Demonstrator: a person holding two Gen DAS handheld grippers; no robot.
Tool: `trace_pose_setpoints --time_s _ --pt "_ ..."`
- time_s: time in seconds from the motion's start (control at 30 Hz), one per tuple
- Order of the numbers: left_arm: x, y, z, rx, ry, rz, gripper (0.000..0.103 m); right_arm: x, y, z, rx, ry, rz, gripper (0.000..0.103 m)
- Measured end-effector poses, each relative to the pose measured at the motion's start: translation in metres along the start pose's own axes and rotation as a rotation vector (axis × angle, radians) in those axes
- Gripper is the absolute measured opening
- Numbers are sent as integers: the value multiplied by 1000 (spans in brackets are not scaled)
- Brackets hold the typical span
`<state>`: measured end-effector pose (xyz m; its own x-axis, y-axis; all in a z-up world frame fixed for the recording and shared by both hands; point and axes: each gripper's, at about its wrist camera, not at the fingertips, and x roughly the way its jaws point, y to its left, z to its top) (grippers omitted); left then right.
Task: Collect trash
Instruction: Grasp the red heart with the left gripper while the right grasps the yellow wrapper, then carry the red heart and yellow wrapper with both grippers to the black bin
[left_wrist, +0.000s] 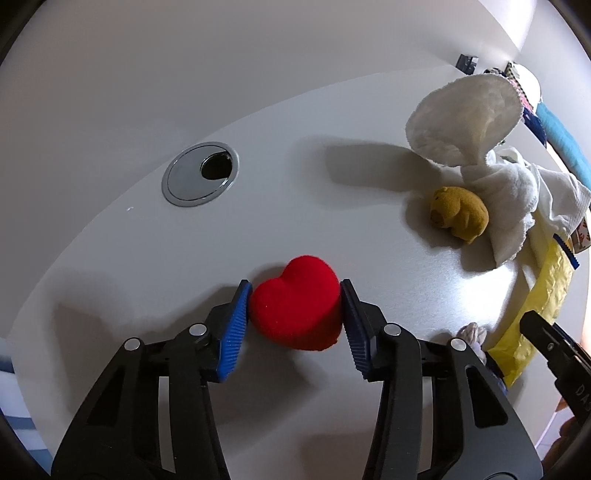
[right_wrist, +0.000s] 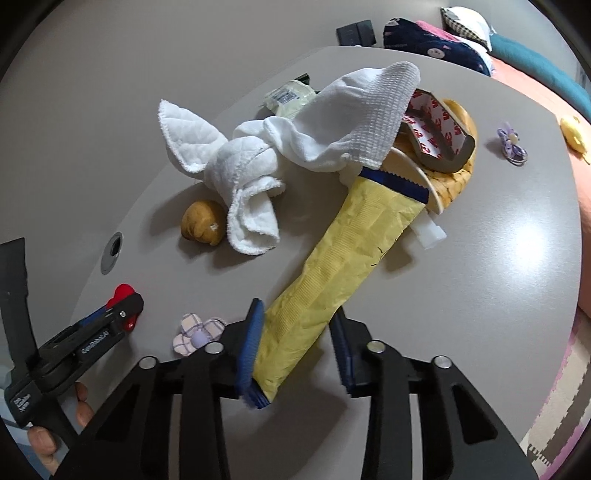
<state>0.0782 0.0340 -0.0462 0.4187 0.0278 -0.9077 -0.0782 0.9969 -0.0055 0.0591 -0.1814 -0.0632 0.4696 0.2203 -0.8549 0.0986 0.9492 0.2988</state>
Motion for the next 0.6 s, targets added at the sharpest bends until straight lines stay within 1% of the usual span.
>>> trace_pose_setpoints --time_s 0.03,0.1,0.13,0.23,0.4,0.47,0.6 --pt "0 0 -1 -3 -1 1 47 0 1 0 -1 1 4 26" --pt "-1 -1 -2 -3 -1 3 47 0 2 2 1 15 33 18" --pt "-2 -1 -3 -3 0 -1 47 -2 2 1 1 16 51 18" --pt "-10 -2 -4 -10 -13 -6 47 -9 1 0 -6 8 69 16" --pt "-33 -4 -6 -20 -50 -15 47 -33 0 -2 -15 -23 99 16" --pt "-40 -1 -6 -25 -63 -18 47 -44 -4 -3 -16 -36 106 16" --pt "-55 -12 -5 -13 -89 -21 47 -64 -19 -2 -3 -64 118 16"
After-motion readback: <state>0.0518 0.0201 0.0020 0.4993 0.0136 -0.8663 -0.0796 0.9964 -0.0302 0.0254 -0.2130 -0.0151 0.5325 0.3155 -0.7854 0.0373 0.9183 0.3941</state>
